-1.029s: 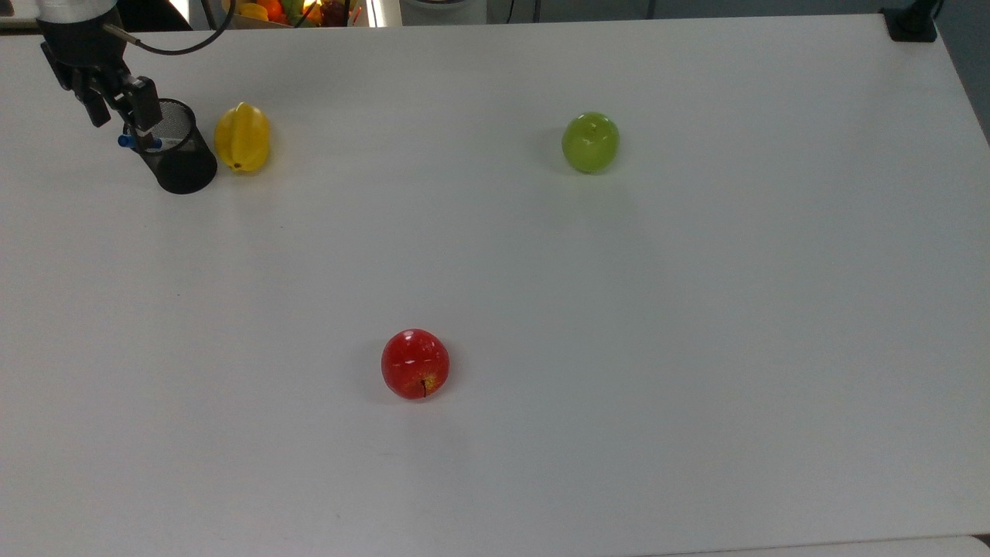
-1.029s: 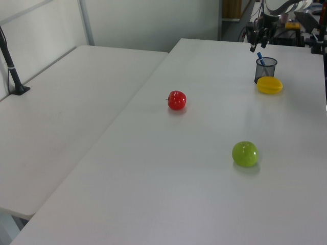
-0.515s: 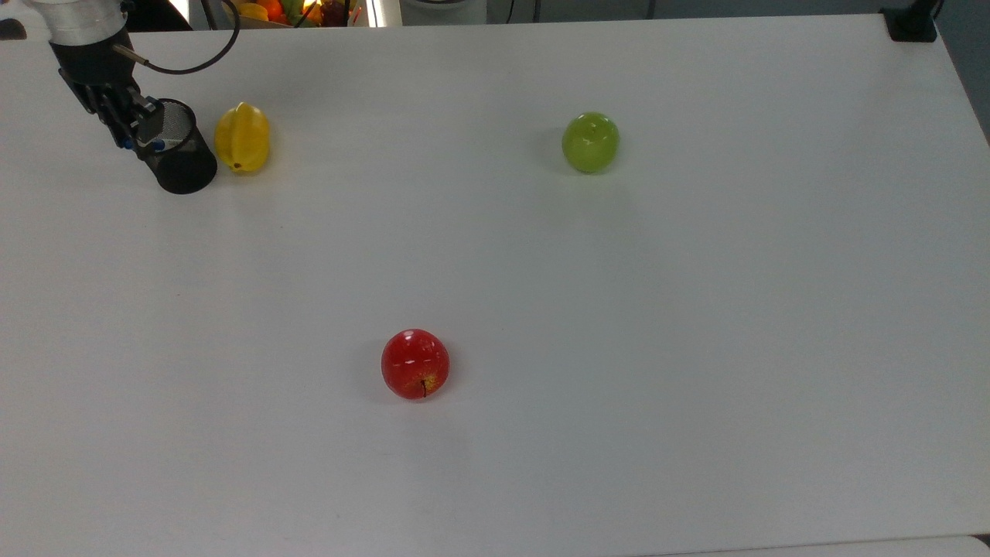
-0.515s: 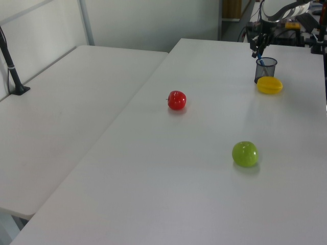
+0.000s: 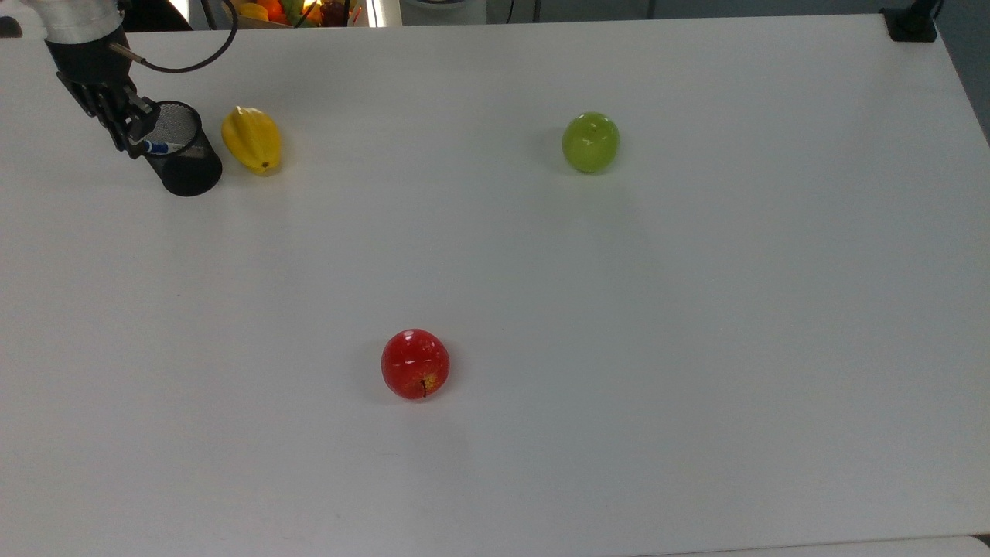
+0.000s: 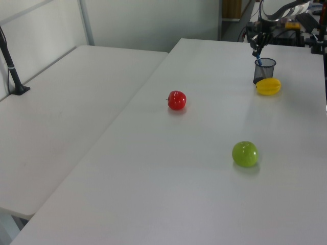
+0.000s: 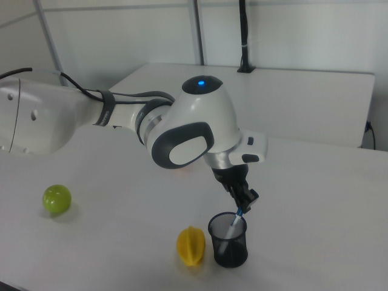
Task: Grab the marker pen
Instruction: 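Close the gripper on the blue-capped marker and lift it out, then carry the marker away from the cup and lower it to the table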
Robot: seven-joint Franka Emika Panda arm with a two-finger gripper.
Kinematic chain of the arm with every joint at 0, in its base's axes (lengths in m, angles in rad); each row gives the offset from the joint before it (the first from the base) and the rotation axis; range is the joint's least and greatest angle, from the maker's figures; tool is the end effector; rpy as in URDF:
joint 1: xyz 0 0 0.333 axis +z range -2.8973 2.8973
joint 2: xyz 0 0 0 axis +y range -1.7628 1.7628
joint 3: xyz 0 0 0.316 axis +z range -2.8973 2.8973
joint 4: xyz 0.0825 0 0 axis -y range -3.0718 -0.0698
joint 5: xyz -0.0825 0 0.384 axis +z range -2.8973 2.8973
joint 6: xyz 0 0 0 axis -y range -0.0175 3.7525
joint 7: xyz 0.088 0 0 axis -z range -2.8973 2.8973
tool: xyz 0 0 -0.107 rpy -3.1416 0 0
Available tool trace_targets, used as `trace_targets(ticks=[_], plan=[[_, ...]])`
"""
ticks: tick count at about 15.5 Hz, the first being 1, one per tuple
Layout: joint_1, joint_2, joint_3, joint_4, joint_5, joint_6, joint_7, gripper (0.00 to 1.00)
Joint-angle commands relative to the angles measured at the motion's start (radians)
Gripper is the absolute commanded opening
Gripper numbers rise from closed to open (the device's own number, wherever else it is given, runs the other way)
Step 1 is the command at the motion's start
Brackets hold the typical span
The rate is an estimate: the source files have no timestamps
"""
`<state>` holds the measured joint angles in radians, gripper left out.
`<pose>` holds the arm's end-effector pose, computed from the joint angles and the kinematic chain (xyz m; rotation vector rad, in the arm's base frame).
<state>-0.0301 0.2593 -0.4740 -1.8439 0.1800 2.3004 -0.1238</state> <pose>0.5702 -0.2881 0.4226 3.0006 -0.6995 0.3528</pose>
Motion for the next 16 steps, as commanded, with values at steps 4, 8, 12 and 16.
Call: trace_targets(ticks=[4, 8, 12, 16], plan=[[0.010, -0.057, -0.014, 0.057, 0.026, 0.010, -0.100, 0.00], [0.058, -0.097, -0.012, 0.075, 0.027, -0.002, -0.097, 0.00], [0.067, -0.138, 0.000, 0.153, 0.027, -0.164, -0.092, 0.00], [0.108, -0.181, 0.018, 0.213, 0.027, -0.386, -0.086, 0.01]])
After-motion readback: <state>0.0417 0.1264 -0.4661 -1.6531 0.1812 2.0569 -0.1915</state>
